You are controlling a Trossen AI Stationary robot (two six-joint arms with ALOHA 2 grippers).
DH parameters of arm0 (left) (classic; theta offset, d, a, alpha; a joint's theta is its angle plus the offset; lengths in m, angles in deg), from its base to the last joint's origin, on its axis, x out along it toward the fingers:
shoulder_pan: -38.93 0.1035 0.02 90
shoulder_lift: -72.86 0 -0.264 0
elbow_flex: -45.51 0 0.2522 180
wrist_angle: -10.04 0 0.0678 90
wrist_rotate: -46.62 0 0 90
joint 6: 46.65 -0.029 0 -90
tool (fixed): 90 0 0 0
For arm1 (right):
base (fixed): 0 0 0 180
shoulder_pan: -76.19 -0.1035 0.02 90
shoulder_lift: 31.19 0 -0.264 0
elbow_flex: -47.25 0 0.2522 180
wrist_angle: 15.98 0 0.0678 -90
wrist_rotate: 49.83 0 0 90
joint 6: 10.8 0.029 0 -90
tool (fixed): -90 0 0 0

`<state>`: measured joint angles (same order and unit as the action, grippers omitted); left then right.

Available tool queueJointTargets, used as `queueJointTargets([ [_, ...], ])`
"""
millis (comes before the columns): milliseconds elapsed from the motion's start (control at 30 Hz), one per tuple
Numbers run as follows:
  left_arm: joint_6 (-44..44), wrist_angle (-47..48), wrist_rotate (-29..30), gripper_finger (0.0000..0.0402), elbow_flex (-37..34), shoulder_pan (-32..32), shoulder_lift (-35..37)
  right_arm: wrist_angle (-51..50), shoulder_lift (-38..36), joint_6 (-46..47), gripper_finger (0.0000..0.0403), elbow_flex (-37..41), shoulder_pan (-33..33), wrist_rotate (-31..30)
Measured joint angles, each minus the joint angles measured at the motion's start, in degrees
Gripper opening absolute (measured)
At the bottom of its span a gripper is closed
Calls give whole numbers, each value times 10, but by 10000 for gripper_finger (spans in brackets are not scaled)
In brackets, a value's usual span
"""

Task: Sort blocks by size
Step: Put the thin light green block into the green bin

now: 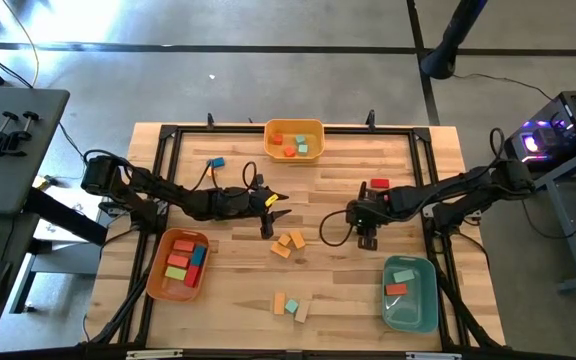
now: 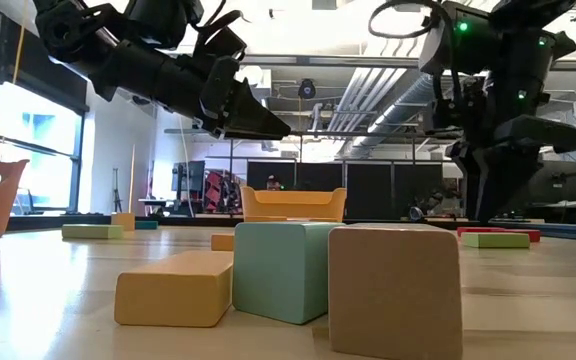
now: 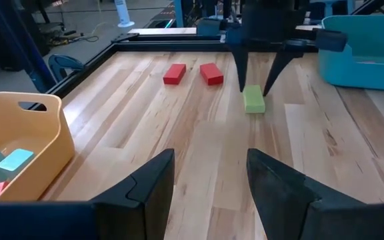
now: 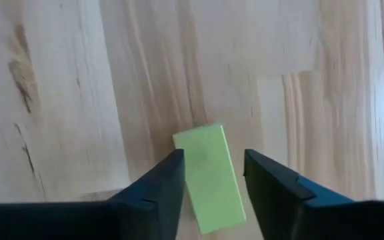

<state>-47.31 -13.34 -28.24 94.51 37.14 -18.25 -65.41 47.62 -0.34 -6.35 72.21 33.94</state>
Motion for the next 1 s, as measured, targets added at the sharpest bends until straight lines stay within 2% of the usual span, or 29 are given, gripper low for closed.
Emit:
queueJointTargets([
  [267, 0, 0, 0, 172, 0, 0, 0, 5, 0, 9, 236, 27, 14, 16],
  [433, 0, 1, 0, 172, 0, 0, 0, 46, 0, -19, 246, 57, 13, 27],
  [600, -11, 0, 0, 172, 0, 0, 0, 101, -3, -19, 215, 91, 13, 31],
  [767, -11, 0, 0, 172, 0, 0, 0, 112, -3, 25, 129, 101, 13, 31],
  [900, -11, 0, 0, 172, 0, 0, 0, 103, 0, 92, 125, 81, 13, 42],
  [1000, -11, -1, 0, 172, 0, 0, 0, 79, 2, 116, 125, 26, -3, 47],
])
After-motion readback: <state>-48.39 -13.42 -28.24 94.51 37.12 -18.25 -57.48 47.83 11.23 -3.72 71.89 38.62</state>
